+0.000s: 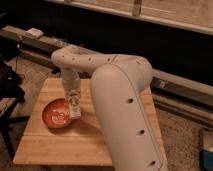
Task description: Place the bottle in the ceramic bowl
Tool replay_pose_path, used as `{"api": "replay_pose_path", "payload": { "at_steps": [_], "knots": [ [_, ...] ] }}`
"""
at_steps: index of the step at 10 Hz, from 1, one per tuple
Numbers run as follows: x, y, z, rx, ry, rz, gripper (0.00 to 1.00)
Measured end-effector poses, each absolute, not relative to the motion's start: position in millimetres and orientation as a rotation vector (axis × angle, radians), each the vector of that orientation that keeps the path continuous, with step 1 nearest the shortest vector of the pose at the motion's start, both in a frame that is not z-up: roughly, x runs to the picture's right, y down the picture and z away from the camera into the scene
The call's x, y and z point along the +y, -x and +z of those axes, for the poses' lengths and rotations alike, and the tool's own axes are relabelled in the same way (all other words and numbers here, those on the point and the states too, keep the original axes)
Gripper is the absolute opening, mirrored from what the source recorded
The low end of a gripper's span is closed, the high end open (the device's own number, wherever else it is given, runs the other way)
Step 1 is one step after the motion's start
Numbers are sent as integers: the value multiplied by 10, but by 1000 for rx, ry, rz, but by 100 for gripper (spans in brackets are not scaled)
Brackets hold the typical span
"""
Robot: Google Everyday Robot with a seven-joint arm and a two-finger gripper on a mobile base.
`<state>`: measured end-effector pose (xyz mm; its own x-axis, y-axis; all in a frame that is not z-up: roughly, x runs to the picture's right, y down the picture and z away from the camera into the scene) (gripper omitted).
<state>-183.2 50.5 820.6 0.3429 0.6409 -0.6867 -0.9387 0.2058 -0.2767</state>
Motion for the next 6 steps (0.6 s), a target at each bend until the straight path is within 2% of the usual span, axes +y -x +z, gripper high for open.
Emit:
{"api": "replay_pose_path", "payload": {
  "at_steps": [2,6],
  "knots": [
    [461,2019,8240,442,750,1132,6],
    [412,2354,8290,376,762,1063,48]
  ]
}}
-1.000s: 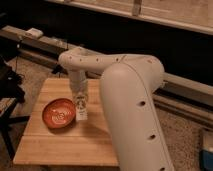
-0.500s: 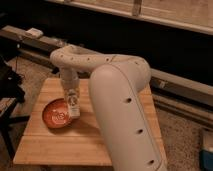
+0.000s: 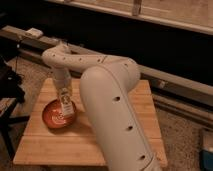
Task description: Place the bottle in the ceramic bowl
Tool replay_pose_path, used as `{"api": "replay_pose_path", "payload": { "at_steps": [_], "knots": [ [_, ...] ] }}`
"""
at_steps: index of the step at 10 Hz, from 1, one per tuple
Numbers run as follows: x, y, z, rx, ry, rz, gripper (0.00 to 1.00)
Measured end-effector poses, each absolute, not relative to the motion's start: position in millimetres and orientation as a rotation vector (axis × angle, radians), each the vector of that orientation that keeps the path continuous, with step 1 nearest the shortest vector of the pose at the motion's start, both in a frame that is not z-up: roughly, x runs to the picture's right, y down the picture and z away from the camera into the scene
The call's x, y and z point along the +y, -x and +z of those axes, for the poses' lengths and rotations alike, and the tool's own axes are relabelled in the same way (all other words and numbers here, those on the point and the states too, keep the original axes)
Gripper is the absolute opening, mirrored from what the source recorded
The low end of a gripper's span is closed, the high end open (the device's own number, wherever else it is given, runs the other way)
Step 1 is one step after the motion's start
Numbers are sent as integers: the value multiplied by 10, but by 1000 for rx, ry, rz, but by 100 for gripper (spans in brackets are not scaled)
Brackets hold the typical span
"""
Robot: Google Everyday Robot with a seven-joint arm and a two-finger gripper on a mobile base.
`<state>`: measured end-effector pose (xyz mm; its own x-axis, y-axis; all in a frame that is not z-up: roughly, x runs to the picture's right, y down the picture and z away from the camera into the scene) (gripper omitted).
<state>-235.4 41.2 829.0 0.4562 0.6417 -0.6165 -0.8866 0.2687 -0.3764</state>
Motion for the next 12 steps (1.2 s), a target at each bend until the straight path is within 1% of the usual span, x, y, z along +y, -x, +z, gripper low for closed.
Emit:
{"api": "replay_pose_path", "payload": {
  "at_steps": [3,4,12],
  "knots": [
    [441,2500,8301,353,775,1020,76],
    [460,2526,8294,343,788,1006,80],
    [472,2525,8297,337,798,1001,80]
  ]
}}
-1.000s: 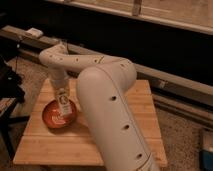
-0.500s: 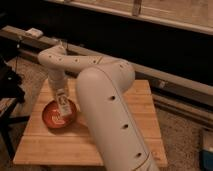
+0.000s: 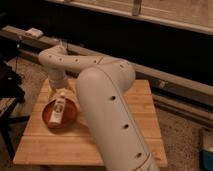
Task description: Place the bottle in the ceramic bowl
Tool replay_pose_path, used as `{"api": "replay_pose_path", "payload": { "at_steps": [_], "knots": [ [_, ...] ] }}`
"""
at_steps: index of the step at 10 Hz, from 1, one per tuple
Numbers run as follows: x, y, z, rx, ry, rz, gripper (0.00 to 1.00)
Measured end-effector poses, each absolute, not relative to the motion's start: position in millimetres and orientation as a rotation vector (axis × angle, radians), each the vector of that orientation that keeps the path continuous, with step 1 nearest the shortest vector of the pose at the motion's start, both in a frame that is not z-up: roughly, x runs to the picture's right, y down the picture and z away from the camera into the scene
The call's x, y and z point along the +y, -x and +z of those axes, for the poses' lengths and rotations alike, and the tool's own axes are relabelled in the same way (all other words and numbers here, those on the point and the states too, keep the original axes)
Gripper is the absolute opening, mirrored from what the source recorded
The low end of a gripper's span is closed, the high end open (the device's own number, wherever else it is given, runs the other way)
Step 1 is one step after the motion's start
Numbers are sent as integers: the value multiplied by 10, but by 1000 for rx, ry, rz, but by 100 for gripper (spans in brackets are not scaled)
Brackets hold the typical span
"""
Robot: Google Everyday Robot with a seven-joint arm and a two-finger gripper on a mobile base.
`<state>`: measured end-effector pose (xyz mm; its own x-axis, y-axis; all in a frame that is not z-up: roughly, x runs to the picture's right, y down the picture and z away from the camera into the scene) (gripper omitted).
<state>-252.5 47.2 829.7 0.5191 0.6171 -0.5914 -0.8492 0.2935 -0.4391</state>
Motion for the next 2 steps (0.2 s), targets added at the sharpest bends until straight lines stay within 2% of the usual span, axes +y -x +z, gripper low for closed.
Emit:
{"api": "replay_pose_path", "payload": {
  "at_steps": [2],
  "knots": [
    [474,2536,8294,336,798,999,80]
  ]
}}
